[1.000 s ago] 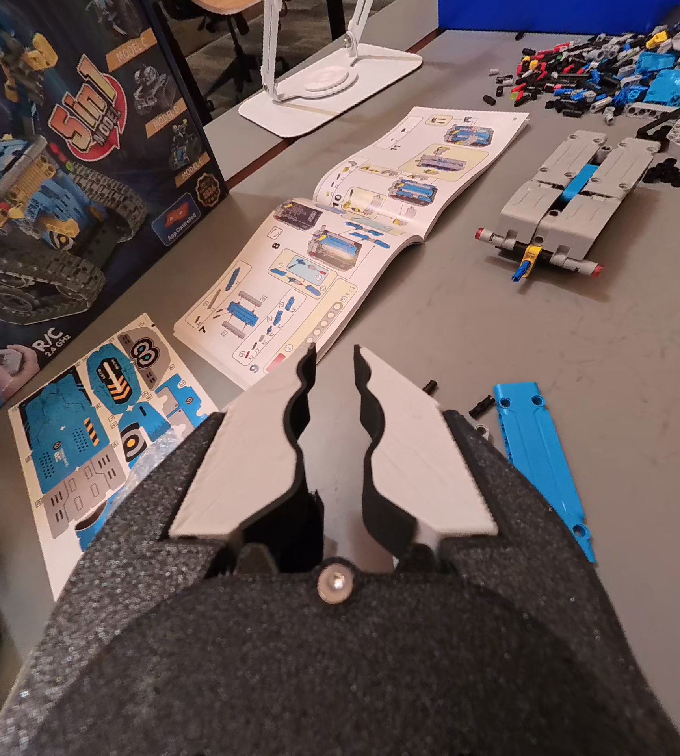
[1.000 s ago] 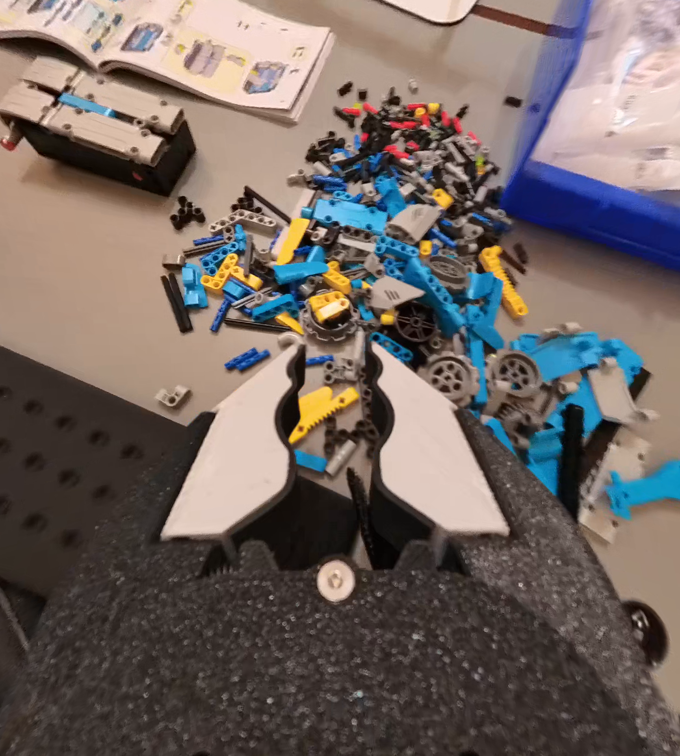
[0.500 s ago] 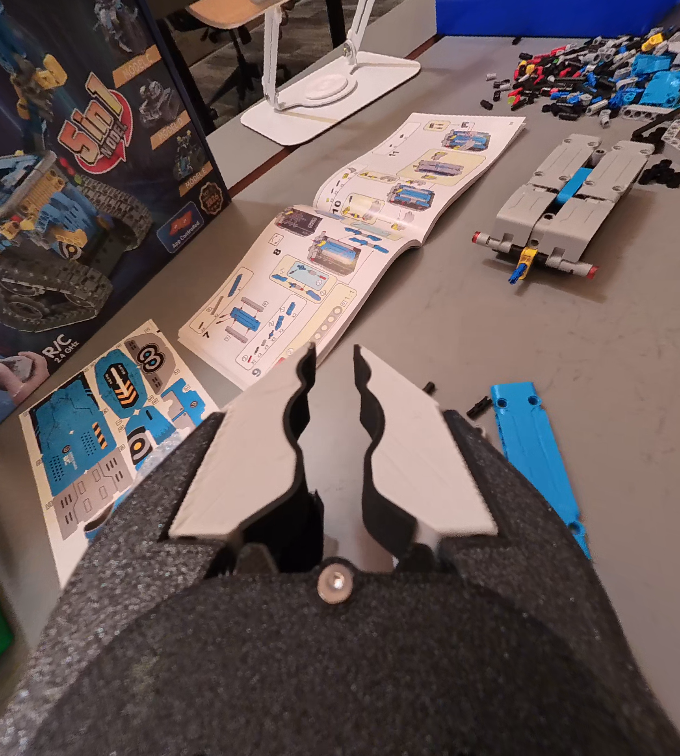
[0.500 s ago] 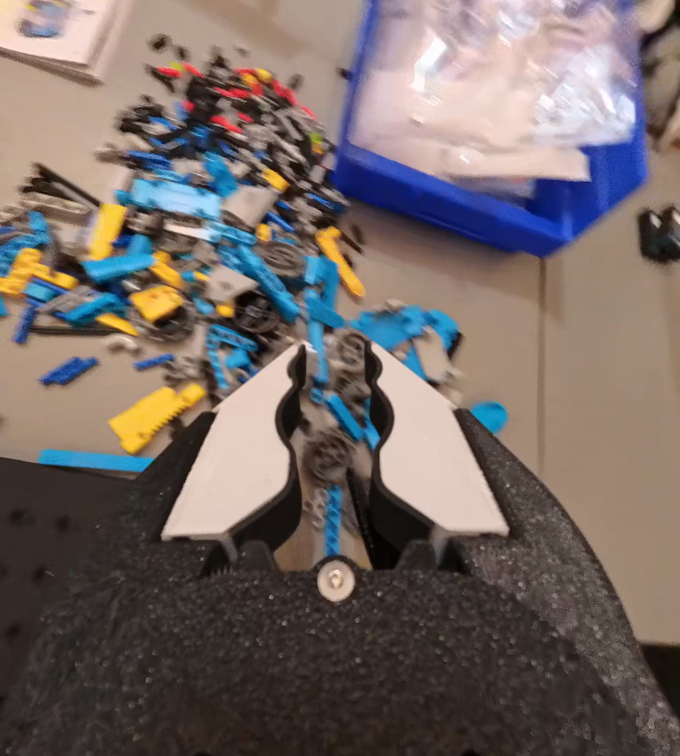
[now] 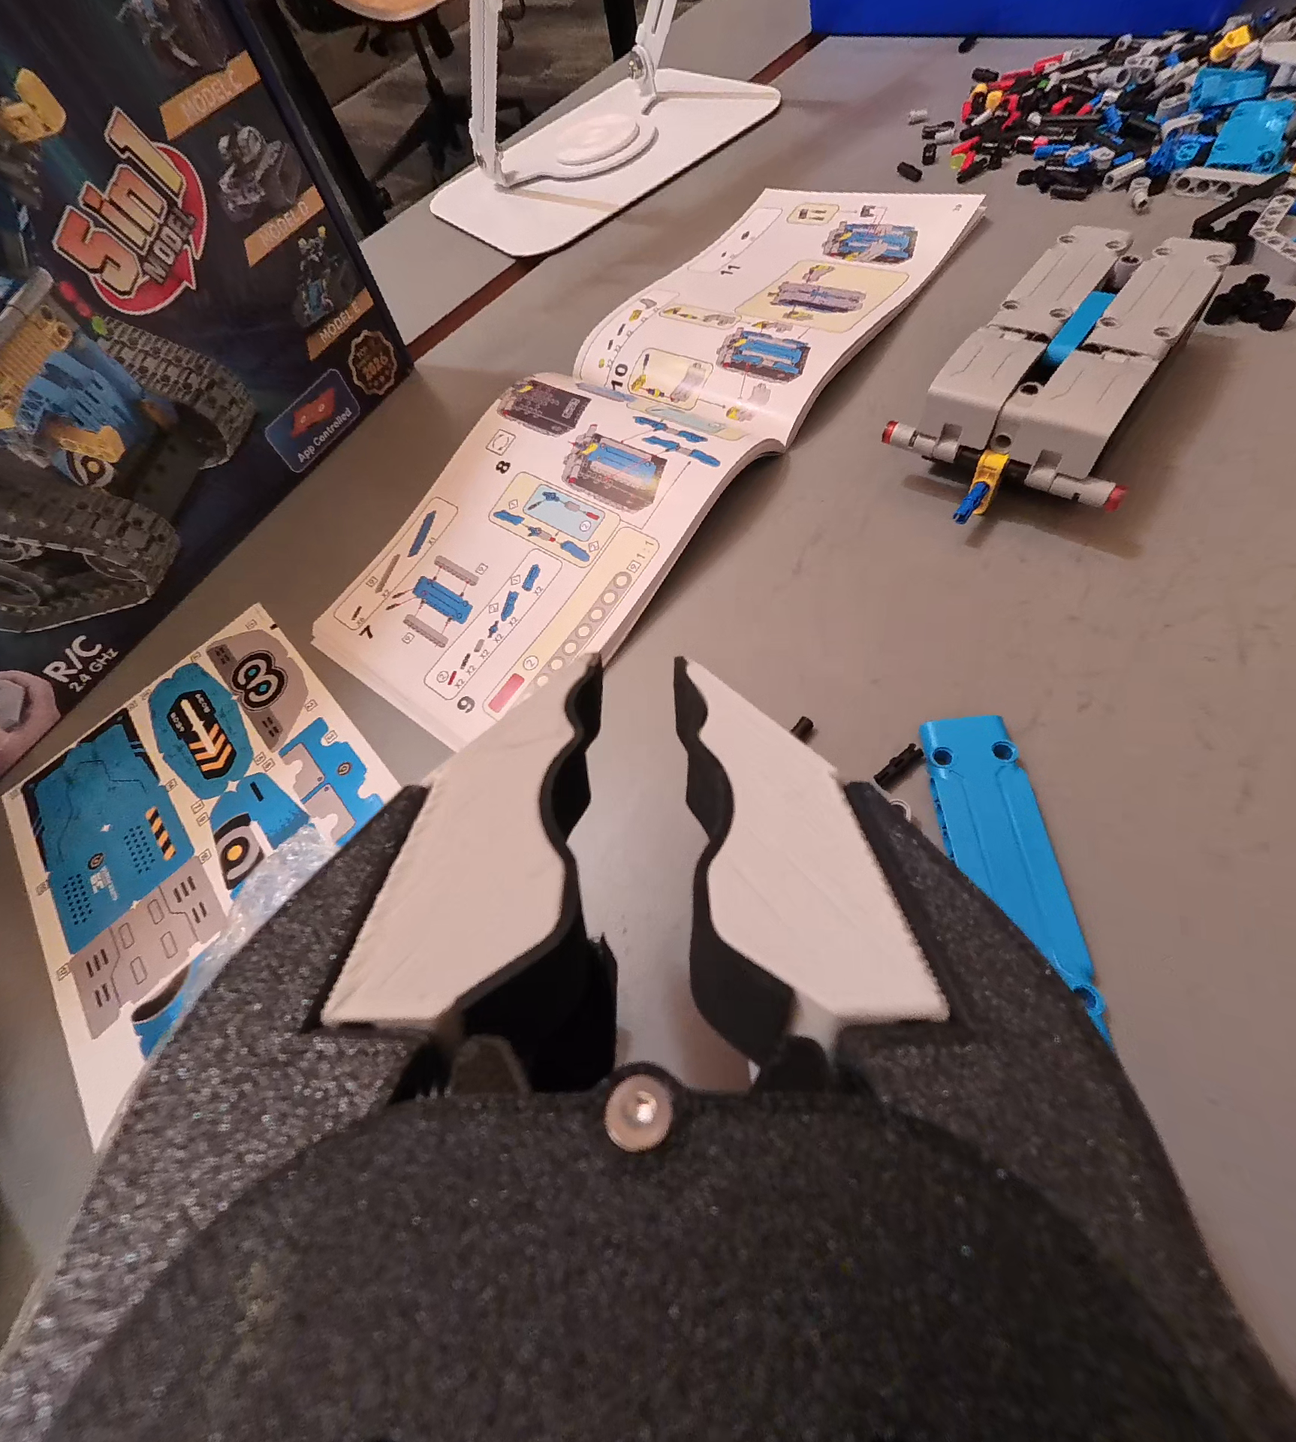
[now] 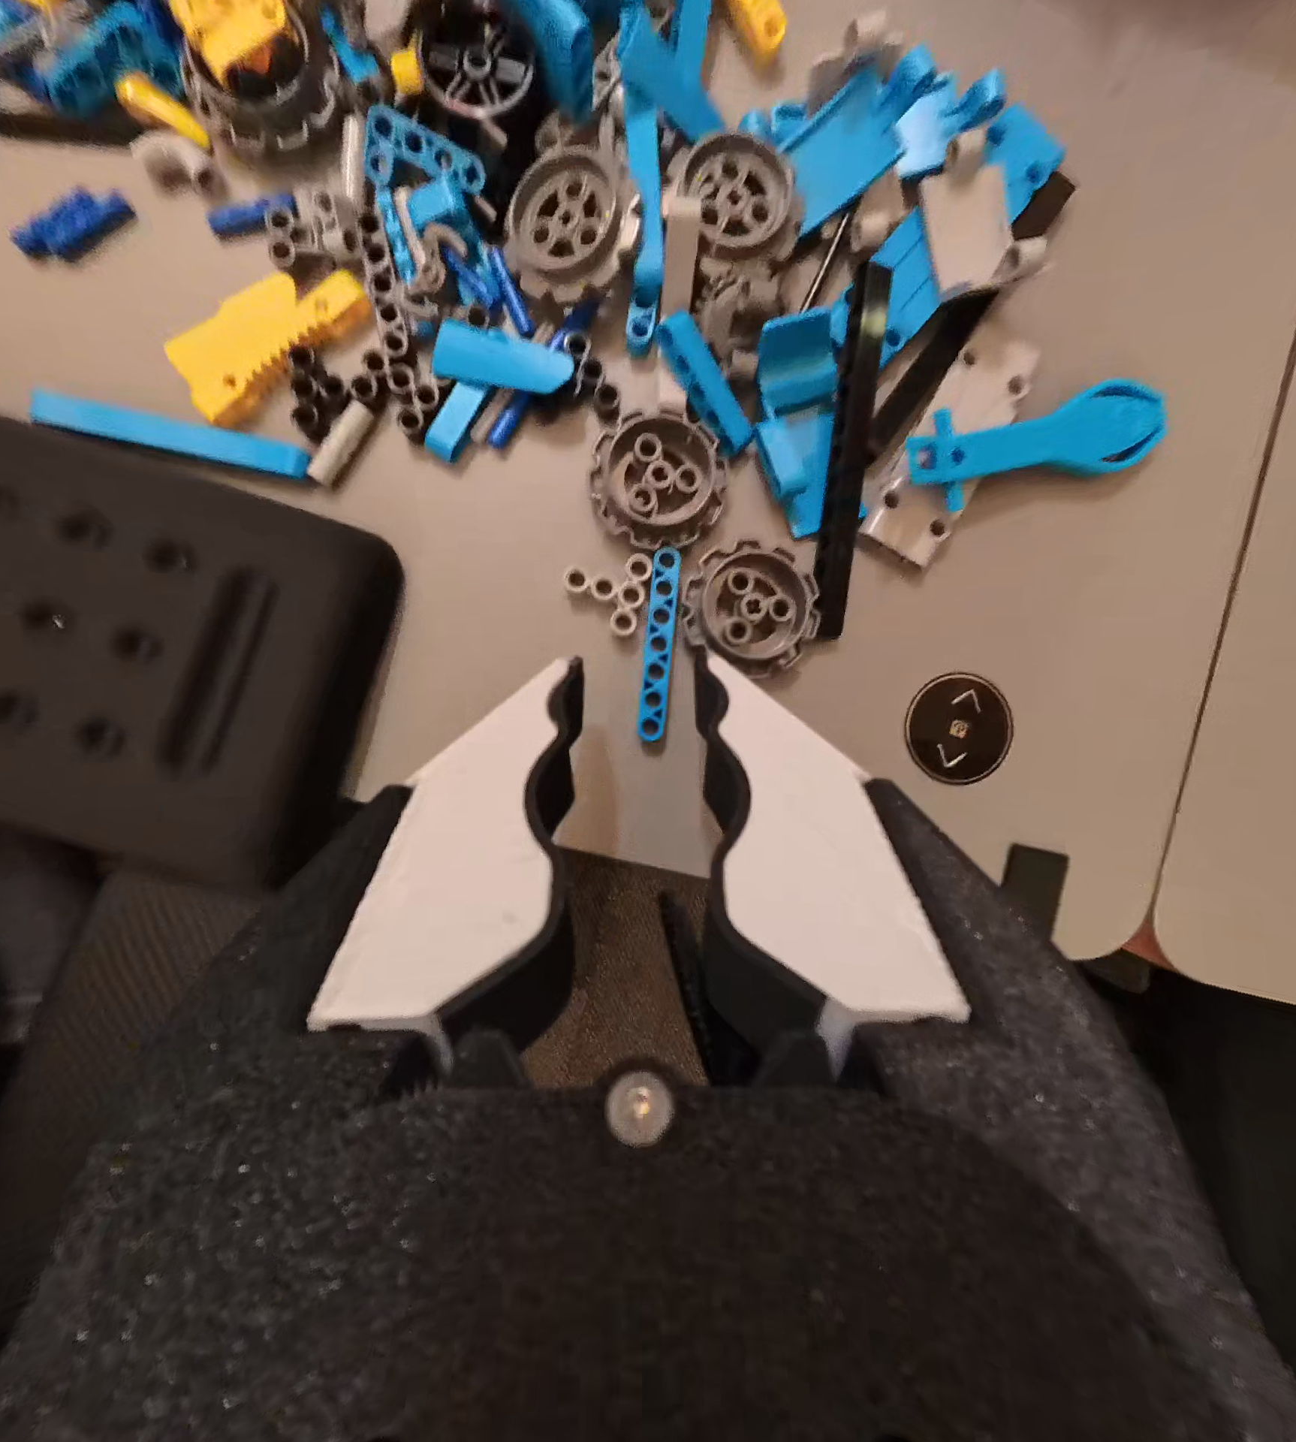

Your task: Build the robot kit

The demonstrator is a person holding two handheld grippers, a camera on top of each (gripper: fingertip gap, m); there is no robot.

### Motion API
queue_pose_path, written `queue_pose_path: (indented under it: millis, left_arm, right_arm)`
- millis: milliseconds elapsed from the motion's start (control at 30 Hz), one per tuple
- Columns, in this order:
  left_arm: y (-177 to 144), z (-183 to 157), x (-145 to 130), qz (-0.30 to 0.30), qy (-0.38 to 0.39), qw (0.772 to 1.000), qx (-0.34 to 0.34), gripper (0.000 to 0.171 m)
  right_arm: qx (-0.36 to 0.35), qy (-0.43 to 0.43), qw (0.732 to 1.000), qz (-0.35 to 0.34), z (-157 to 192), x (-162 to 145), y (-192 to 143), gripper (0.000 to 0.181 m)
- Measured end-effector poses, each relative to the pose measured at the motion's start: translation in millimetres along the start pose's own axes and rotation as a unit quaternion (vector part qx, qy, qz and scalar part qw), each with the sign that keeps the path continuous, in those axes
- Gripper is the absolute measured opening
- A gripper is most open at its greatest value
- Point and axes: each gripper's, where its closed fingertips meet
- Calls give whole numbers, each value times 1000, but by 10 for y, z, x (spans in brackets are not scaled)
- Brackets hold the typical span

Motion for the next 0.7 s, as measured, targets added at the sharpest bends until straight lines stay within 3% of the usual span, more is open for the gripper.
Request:
queue_pose_path:
  millis: [200, 500, 700]
  left_arm:
    - [15, -19, -24, 5, 7, 1000, 0, 17]
    - [2, 4, -13, 3, 8, 1000, 3, 17]
    - [8, -13, -18, 4, 14, 1000, 2, 17]
  right_arm:
    - [-17, 10, 1000, -18, -85, 100, 64, 27]
    - [1, 12, 997, -81, 45, 568, 282, 24]
    - [18, 37, 996, -74, 34, 580, 468, 19]
Point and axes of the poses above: each gripper's, where its closed fingertips meet, y out along the fingers, x out of its top, z = x × y across the jaws, and after that the axes turned 1 degree about x, right-handed
